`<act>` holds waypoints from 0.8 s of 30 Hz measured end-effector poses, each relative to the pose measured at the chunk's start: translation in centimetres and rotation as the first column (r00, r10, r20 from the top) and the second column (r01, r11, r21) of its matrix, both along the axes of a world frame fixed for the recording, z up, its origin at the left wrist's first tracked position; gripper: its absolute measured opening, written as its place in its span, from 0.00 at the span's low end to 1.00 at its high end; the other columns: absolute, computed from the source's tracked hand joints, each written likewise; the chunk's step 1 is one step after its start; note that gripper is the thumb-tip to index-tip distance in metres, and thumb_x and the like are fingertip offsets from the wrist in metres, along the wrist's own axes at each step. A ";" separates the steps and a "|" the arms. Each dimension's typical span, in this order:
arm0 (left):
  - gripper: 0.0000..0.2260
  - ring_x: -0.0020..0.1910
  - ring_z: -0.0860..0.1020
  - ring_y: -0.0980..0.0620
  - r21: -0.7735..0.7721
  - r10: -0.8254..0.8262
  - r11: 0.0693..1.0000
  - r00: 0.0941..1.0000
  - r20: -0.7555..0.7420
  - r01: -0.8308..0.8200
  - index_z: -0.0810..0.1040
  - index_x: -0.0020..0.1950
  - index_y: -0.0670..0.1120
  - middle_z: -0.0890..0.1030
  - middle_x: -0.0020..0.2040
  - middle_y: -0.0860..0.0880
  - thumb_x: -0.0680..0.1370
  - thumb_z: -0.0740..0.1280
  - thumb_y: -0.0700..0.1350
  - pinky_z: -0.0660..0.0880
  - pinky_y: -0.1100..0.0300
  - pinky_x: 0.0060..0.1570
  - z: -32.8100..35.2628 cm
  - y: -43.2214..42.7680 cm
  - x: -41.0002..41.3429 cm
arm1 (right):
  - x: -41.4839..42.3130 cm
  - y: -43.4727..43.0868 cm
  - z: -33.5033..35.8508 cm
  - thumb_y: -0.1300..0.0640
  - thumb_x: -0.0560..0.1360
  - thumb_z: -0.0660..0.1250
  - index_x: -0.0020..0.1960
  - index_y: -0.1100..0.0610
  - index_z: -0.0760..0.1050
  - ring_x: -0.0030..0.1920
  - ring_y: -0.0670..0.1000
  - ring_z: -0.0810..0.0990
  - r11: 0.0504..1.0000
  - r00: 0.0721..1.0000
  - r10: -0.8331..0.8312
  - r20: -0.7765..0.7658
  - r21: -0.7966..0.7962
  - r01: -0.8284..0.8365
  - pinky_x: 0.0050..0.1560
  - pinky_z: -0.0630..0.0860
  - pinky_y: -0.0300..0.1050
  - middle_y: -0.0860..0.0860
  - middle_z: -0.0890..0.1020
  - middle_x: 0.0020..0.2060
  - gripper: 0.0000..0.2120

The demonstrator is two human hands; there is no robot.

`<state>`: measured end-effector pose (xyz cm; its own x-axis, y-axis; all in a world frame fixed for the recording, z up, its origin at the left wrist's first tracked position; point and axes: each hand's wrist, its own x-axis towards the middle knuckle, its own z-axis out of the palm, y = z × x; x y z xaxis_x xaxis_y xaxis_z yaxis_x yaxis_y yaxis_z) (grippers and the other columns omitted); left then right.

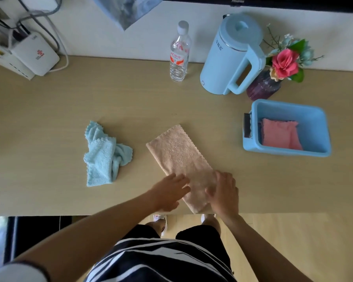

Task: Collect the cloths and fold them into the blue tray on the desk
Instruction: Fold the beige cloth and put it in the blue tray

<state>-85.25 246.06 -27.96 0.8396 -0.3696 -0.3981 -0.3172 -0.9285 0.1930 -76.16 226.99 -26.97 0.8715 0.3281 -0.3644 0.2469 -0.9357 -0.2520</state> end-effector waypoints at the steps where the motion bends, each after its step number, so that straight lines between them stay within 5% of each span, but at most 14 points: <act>1: 0.30 0.74 0.61 0.41 -0.003 0.012 1.000 1.000 -0.020 -0.013 0.65 0.73 0.45 0.64 0.75 0.42 0.75 0.69 0.53 0.61 0.47 0.72 -0.2 -0.4 -0.7 | 0.0 0.2 -0.1 0.51 0.73 0.70 0.70 0.50 0.67 0.62 0.54 0.73 1.000 1.000 0.002 -0.009 -0.019 -0.002 0.58 0.73 0.51 0.50 0.73 0.61 0.28; 4: 0.36 0.77 0.59 0.41 0.005 0.065 0.998 0.998 -0.015 -0.065 0.61 0.76 0.46 0.63 0.76 0.43 0.73 0.69 0.59 0.58 0.47 0.75 -0.7 -0.9 -1.7 | 0.1 0.6 -0.3 0.55 0.73 0.69 0.69 0.54 0.68 0.60 0.55 0.77 0.997 0.991 -0.057 -0.119 0.041 0.062 0.57 0.74 0.52 0.51 0.77 0.60 0.26; 8: 0.44 0.74 0.62 0.42 0.029 0.132 0.991 0.991 0.007 -0.132 0.58 0.77 0.44 0.65 0.74 0.44 0.70 0.71 0.64 0.60 0.47 0.75 -0.9 -1.2 -1.9 | 0.6 1.1 0.3 0.56 0.72 0.70 0.49 0.62 0.79 0.43 0.56 0.82 0.930 0.864 -0.271 -0.424 0.115 0.349 0.46 0.78 0.49 0.53 0.82 0.40 0.10; 11: 0.48 0.71 0.64 0.43 0.026 0.219 0.975 0.975 0.023 -0.220 0.58 0.78 0.44 0.67 0.71 0.46 0.67 0.69 0.69 0.60 0.47 0.74 -1.3 -1.2 -2.3 | 0.6 1.3 1.3 0.56 0.73 0.71 0.49 0.65 0.81 0.41 0.56 0.82 0.773 0.627 -0.304 -0.717 0.200 0.602 0.47 0.78 0.50 0.57 0.83 0.40 0.11; 14: 0.50 0.69 0.67 0.45 -0.084 0.371 0.926 0.928 0.027 -0.368 0.60 0.77 0.47 0.68 0.69 0.48 0.62 0.68 0.73 0.62 0.47 0.73 -1.6 -1.4 -2.8 | 0.2 1.7 2.7 0.59 0.77 0.68 0.50 0.64 0.79 0.42 0.55 0.82 0.540 0.311 -0.164 -0.936 0.178 0.822 0.44 0.81 0.50 0.59 0.81 0.41 0.07; 17: 0.39 0.63 0.72 0.46 -0.228 0.508 0.849 0.855 0.103 -0.477 0.66 0.72 0.51 0.72 0.63 0.50 0.65 0.71 0.62 0.67 0.52 0.66 -1.7 -1.5 -3.3 | -0.2 2.2 3.5 0.61 0.78 0.66 0.53 0.62 0.79 0.44 0.56 0.83 0.400 0.140 -0.070 -0.988 0.100 0.911 0.47 0.81 0.51 0.59 0.83 0.43 0.06; 20: 0.25 0.60 0.74 0.47 -0.443 0.648 0.717 0.749 0.139 -0.538 0.73 0.67 0.51 0.75 0.61 0.51 0.70 0.67 0.50 0.69 0.54 0.59 -1.2 -1.1 -3.4 | -0.3 2.4 3.7 0.61 0.79 0.65 0.57 0.64 0.78 0.45 0.57 0.84 0.387 0.215 -0.057 -0.975 0.176 0.905 0.49 0.80 0.52 0.60 0.83 0.47 0.10; 24: 0.21 0.54 0.78 0.55 -0.759 0.785 0.343 0.612 -0.091 -0.553 0.78 0.64 0.44 0.81 0.55 0.55 0.71 0.63 0.37 0.72 0.61 0.53 0.2 -0.1 -2.8 | 0.4 2.0 4.1 0.50 0.71 0.73 0.58 0.60 0.78 0.47 0.52 0.82 0.595 0.623 -0.062 -0.780 0.472 0.650 0.46 0.78 0.42 0.56 0.84 0.49 0.20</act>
<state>-88.09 245.93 -27.75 0.9434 0.3275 -0.0522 0.2100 -0.4681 0.8584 -75.71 229.03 -22.85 0.5977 0.4329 -0.6748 -0.5644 -0.3707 -0.7376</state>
